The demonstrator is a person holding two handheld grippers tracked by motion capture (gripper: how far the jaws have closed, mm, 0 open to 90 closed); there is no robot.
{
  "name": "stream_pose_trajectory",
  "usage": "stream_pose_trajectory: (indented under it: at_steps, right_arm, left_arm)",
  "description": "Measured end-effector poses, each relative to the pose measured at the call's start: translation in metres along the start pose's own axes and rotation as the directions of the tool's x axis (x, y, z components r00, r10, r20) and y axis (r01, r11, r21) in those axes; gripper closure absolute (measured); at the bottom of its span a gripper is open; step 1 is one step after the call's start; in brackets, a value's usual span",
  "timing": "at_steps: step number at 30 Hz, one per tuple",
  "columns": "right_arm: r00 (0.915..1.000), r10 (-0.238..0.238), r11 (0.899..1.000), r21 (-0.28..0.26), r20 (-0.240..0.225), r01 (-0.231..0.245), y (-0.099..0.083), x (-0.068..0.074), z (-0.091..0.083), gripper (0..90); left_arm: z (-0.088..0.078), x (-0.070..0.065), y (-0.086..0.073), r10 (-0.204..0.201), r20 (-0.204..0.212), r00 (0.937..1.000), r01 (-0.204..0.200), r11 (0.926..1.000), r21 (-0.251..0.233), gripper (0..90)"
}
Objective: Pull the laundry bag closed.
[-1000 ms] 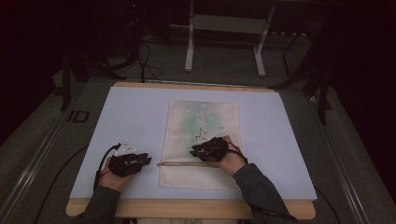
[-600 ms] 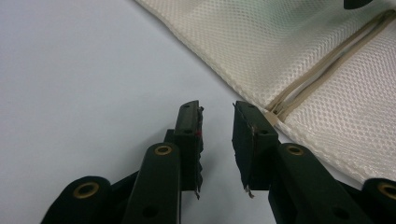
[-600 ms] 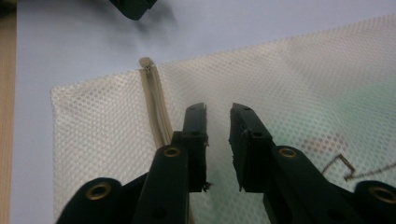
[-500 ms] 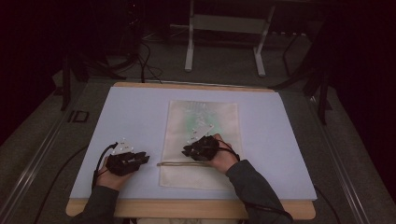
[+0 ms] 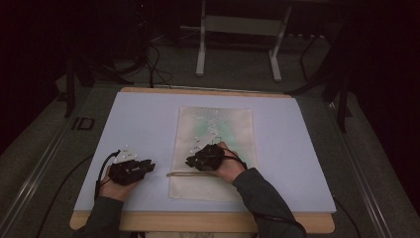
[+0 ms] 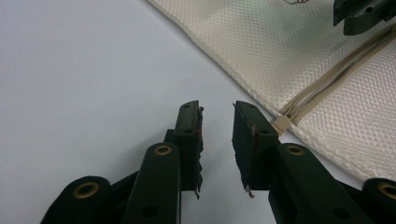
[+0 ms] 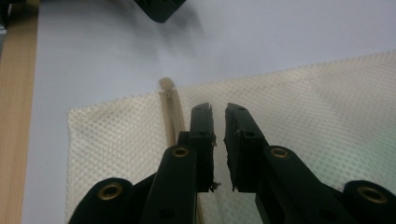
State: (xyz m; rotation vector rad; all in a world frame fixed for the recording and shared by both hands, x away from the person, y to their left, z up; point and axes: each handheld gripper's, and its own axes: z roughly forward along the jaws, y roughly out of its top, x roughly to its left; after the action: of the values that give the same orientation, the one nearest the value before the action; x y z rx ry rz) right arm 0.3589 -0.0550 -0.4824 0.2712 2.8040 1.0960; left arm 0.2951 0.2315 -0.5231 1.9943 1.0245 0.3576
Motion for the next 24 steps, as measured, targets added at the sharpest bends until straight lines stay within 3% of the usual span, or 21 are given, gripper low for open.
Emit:
stream_pose_trajectory:
  at_steps: [24]
  right_arm:
    - [0.9973,-0.020,1.000,-0.005,-0.071,0.019,0.020,0.011,0.027,80.8]
  left_arm:
    - [-0.004,0.005,-0.001,-0.016,-0.010,0.9998,0.016,0.9998,-0.009,70.8]
